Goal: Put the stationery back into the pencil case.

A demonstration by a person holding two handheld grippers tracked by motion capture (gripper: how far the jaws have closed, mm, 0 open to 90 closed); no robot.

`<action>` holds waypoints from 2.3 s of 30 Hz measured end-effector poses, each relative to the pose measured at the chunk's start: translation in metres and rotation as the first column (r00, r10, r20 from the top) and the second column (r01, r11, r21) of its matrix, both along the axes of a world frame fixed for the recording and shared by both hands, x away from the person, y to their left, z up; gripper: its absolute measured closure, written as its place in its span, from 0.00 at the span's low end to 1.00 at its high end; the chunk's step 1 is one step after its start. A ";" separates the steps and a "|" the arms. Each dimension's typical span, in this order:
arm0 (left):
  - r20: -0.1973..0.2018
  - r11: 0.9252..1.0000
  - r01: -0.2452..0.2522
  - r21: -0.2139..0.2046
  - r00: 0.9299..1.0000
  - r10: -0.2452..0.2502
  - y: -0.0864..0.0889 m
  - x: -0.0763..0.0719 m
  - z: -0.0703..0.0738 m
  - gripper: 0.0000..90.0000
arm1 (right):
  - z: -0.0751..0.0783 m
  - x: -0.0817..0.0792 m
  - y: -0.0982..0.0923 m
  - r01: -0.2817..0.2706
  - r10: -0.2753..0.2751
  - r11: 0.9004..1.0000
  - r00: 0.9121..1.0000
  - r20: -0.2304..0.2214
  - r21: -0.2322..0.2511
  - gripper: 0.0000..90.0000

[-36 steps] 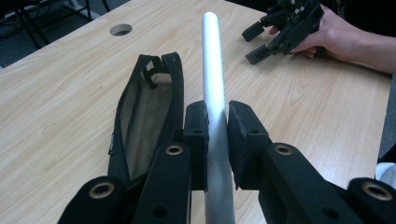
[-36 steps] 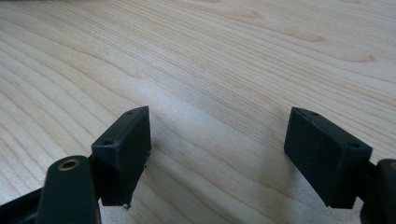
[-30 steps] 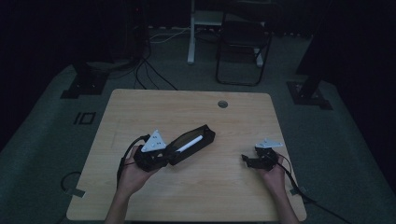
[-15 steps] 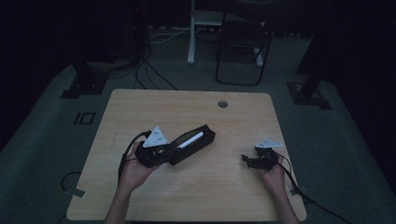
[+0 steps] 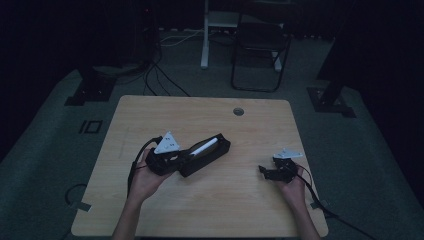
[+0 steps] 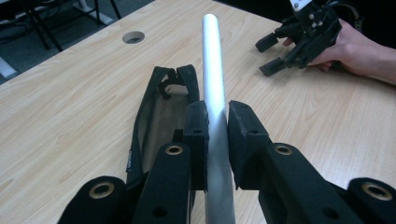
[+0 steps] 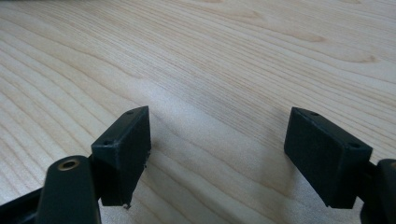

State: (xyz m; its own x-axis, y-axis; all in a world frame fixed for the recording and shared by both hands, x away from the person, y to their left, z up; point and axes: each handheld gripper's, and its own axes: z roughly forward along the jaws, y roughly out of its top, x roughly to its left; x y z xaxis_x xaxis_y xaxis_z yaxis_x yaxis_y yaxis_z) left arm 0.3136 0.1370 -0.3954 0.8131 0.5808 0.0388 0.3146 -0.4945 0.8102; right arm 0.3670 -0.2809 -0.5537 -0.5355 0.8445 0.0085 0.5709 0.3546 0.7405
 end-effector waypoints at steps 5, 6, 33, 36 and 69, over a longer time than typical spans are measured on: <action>0.001 1.000 -0.005 0.000 1.000 0.005 -0.002 0.004 0.001 0.88 | 0.000 0.000 0.000 0.000 0.000 1.000 1.000 0.000 0.000 0.25; 0.002 1.000 -0.005 0.003 1.000 0.005 -0.002 0.005 0.001 0.88 | 0.000 0.000 0.000 0.000 0.000 1.000 1.000 0.000 0.000 0.25; 0.015 0.998 -0.055 -0.012 0.998 0.055 -0.008 0.023 0.000 0.88 | 0.000 0.000 0.000 -0.002 0.002 1.000 1.000 0.000 0.000 0.25; 0.022 0.998 -0.064 -0.003 0.998 0.064 -0.008 0.024 -0.001 0.88 | 0.000 0.000 0.000 -0.002 0.002 1.000 1.000 0.000 0.001 0.25; 0.001 0.996 -0.086 0.006 0.996 0.086 -0.016 0.049 -0.019 0.88 | 0.000 0.001 0.000 0.000 0.000 1.000 1.000 -0.002 0.002 0.25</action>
State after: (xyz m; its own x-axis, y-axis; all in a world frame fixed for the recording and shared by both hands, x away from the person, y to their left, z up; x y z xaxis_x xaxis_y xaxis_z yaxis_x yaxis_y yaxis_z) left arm 0.3622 0.1208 -0.4148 0.7599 0.6486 0.0433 0.3556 -0.4706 0.8075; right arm 0.3676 -0.2807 -0.5538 -0.5358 0.8443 0.0114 0.5719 0.3530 0.7405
